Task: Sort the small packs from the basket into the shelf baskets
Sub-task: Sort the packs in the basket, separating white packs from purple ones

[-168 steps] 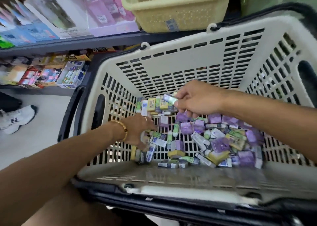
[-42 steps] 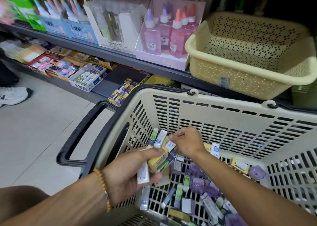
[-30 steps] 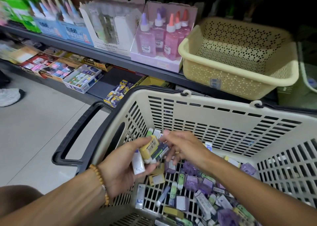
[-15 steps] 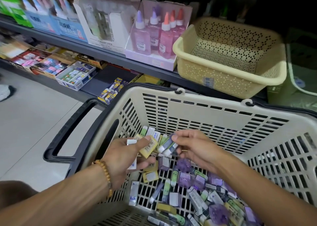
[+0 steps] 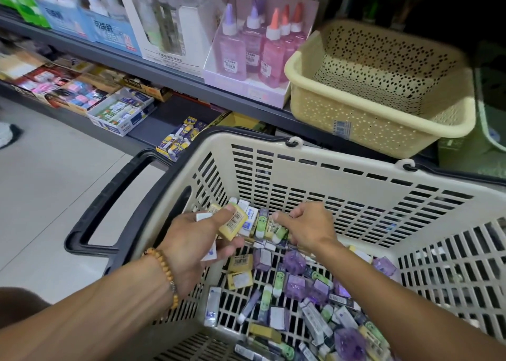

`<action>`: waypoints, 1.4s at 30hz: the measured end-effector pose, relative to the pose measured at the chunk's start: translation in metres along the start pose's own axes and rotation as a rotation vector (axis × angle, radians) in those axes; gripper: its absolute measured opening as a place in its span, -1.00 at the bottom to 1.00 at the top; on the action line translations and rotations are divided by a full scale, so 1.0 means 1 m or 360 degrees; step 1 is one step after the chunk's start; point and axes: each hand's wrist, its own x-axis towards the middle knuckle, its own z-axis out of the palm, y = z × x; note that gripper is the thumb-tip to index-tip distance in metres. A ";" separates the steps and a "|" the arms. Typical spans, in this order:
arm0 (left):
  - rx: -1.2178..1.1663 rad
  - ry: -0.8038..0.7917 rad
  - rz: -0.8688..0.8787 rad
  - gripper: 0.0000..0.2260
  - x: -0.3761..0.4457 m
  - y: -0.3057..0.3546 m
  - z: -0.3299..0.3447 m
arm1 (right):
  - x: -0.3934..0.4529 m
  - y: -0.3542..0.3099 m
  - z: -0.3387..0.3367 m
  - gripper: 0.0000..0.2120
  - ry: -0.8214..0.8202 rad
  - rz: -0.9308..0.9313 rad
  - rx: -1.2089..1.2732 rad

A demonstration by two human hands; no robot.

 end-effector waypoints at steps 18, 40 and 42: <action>0.0223 -0.0275 -0.0042 -0.86 -0.002 -0.005 0.017 | -0.041 -0.022 -0.022 -0.76 -0.0831 -0.0171 0.0620; 0.0599 -0.0368 -0.0036 -0.61 0.011 -0.017 0.038 | -0.035 -0.009 -0.037 -0.81 -0.0777 -0.0232 0.0527; 0.0572 -0.0403 -0.0067 -0.65 0.012 -0.018 0.039 | -0.031 -0.007 -0.043 -0.85 -0.0810 -0.0203 0.0524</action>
